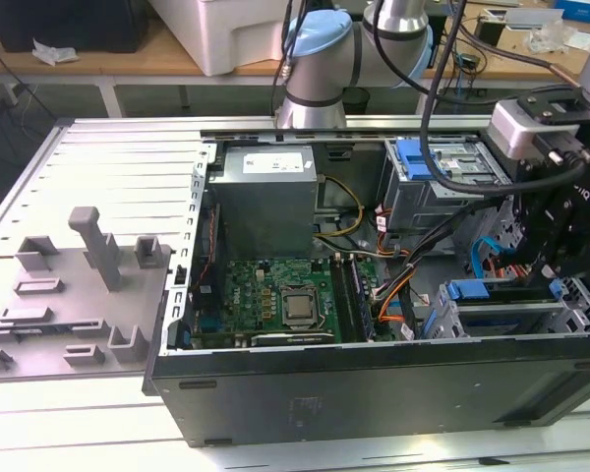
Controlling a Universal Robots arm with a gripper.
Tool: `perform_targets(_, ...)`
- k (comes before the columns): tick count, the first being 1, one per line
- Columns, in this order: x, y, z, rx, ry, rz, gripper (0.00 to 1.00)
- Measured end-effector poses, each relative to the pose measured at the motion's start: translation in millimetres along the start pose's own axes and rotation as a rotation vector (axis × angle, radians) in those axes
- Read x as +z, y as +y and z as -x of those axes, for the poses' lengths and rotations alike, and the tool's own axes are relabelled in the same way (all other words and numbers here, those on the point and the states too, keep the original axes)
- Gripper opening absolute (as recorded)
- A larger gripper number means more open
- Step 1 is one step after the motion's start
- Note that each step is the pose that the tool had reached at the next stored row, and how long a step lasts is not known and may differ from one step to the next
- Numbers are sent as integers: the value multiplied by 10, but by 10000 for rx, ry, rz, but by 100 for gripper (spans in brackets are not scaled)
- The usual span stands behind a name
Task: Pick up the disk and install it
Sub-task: 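Insert the first disk wire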
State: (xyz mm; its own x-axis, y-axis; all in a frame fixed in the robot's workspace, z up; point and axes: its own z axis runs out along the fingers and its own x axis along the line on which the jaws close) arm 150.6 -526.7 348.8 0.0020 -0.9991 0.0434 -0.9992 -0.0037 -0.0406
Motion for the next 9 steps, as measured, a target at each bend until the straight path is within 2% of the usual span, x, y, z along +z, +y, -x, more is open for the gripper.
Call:
perform_targets(5, -63, -2, -3, 0, 8, 0, 36)
perform_targets(9, -77, -3, -3, 0, 13, 0, 36)
